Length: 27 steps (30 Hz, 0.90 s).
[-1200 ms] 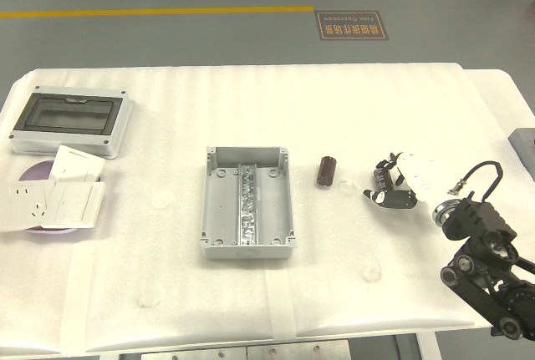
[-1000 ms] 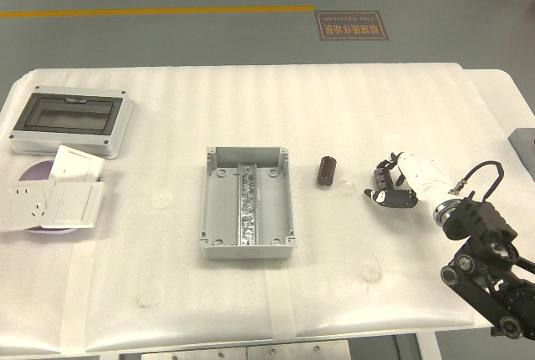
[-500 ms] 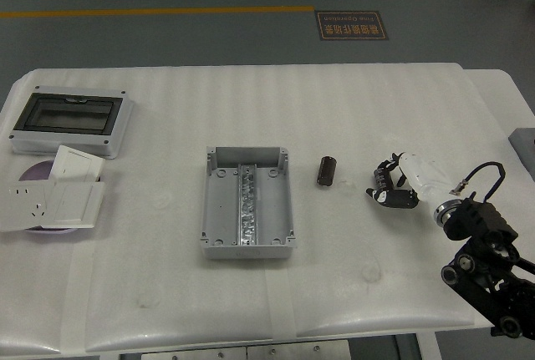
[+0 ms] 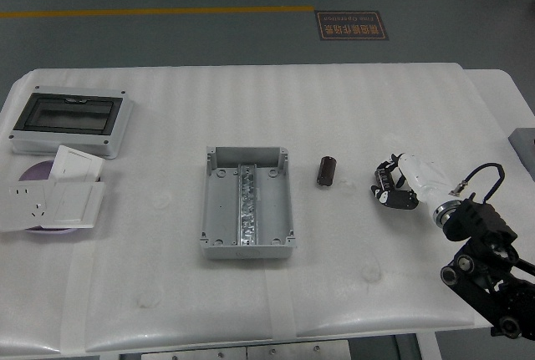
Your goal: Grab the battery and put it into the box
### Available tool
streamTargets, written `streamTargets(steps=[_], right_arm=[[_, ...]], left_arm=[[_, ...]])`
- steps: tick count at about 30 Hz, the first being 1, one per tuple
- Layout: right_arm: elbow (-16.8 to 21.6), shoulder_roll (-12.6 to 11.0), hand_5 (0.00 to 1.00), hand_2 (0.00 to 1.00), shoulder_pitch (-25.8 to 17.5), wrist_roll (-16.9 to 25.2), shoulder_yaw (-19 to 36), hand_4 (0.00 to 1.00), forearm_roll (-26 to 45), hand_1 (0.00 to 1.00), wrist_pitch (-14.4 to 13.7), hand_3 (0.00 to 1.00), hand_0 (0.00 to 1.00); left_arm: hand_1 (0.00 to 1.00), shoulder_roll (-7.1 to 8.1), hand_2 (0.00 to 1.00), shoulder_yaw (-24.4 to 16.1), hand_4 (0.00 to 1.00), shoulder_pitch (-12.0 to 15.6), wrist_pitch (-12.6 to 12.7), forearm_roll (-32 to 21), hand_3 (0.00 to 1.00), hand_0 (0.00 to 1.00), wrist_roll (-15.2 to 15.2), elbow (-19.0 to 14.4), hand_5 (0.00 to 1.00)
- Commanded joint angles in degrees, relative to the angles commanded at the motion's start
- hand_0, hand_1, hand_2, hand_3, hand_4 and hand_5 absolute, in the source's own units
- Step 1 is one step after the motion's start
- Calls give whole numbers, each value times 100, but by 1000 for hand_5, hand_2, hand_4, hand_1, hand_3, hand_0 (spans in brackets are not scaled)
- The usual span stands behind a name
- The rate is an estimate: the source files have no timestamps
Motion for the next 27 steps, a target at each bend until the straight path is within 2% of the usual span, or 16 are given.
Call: streamTargets(steps=[1, 7, 8, 13, 14, 18, 19, 27], right_arm=[[2, 1, 140, 628, 0, 0, -2, 483, -5, 435, -2, 674, 248], [15, 6, 140, 628, -4, 5, -11, 483, -46, 435, -32, 674, 248], [18, 6, 2, 625, -5, 8, -12, 292, -52, 448, -37, 669, 266], [30, 7, 2, 625, -7, 29, -14, 292, -69, 448, -61, 669, 266], [31, 7, 2, 609, -7, 33, -14, 177, -70, 440, -64, 641, 279], [39, 7, 2, 609, -5, 49, -15, 177, -65, 440, -80, 641, 279], [40, 7, 2, 585, -3, 53, -15, 67, -62, 415, -84, 600, 269], [35, 3, 2, 577, 1, 78, -24, 66, -25, 411, -88, 579, 267]], left_arm=[[651, 0, 608, 3, 708, 0, 0, -2, 642, 630, -1, 0, 107], [651, 2, 608, -23, 708, 4, 2, 25, 642, 630, -2, 0, 107], [651, 1, 608, -27, 705, 4, 2, 29, 641, 630, -3, 0, 105], [651, -6, 608, -33, 705, 7, 3, 41, 641, 630, -8, 0, 105], [651, -7, 608, -37, 705, 7, 3, 45, 640, 630, -9, 0, 104], [651, -10, 608, -47, 705, 5, 3, 64, 640, 630, -11, 0, 104], [651, -9, 609, -57, 704, 4, 2, 77, 640, 630, -10, 0, 102], [651, -6, 610, -87, 702, 4, 1, 122, 639, 630, -18, 0, 102]])
